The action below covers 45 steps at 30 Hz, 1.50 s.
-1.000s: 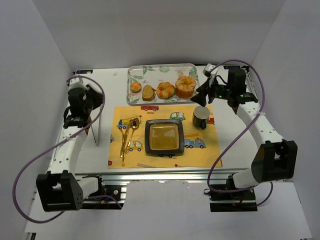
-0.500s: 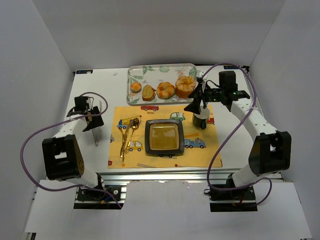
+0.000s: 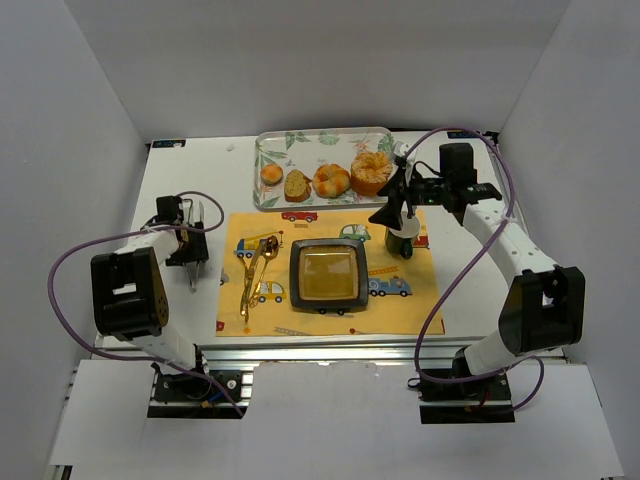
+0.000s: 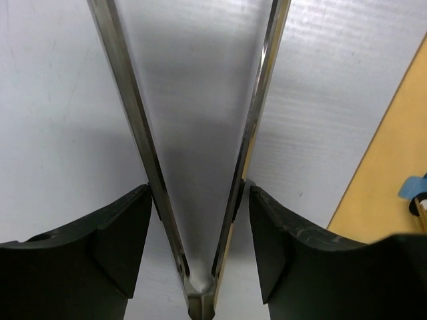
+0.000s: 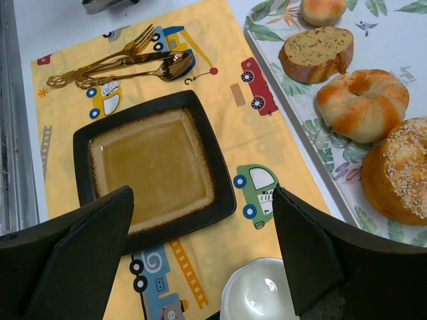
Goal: Place the bread
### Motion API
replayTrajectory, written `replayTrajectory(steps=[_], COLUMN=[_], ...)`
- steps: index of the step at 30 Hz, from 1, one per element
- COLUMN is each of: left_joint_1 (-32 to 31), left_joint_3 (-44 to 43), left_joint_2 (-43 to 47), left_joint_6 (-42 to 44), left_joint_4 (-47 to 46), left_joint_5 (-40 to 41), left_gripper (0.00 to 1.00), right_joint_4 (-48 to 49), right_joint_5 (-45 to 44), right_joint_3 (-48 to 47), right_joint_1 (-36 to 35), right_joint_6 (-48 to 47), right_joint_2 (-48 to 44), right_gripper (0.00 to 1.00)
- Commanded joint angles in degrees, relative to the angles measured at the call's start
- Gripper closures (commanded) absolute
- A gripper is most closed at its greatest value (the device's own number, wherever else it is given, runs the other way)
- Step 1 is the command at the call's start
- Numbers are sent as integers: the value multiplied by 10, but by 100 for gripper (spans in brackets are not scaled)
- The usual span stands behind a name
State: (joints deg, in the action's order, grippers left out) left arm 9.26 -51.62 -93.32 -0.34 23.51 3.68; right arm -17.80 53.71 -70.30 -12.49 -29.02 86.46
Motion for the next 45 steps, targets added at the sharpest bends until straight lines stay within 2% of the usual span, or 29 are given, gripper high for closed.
replayTrajectory(steps=[1,6,7,10,11,15,17,19,23,26,29,34,39,45], left_joint_1=[0,1,0,1,1,-6,-23,-41,-84,-130,-151,-174,-186,-196], left_joint_3=[-6,4,8,12,13,-2,-15,-37,-82,-116,-154,-235,-299,-328], left_joint_2=[-18,-36,-35,-23,-17,30,50,73,78,49,3,-55,-102,-118], left_joint_6=[16,9,9,10,-3,-43,-75,-98,-208,-278,-330,-338,-319,-297], left_joint_4=[-53,-81,-82,-83,-82,-75,-72,-73,-107,-130,-127,-85,-36,5], left_joint_5=[-9,-8,-13,-15,-17,-66,-83,-115,-180,-219,-235,-226,-225,-218], left_gripper=[31,39,47,62,71,87,91,91,84,77,69,59,58,58], right_joint_4=[18,18,18,18,18,19,20,22,24,31,41,52,58,66], right_joint_5=[8,8,7,5,5,3,2,0,2,4,5,7,10,13], right_joint_3=[1,3,4,9,10,10,10,10,11,14,19,29,34,40], right_joint_1=[5,9,11,13,15,21,23,28,34,35,37,40,44,48], right_joint_6=[-1,-1,-1,-1,-1,2,3,5,11,16,23,25,26,34], right_joint_2=[-16,-22,-23,-26,-28,-31,-33,-36,-36,-37,-39,-45,-48,-47], right_gripper=[12,12,12,12,12,12,12,12,12,12,11,11,11,11])
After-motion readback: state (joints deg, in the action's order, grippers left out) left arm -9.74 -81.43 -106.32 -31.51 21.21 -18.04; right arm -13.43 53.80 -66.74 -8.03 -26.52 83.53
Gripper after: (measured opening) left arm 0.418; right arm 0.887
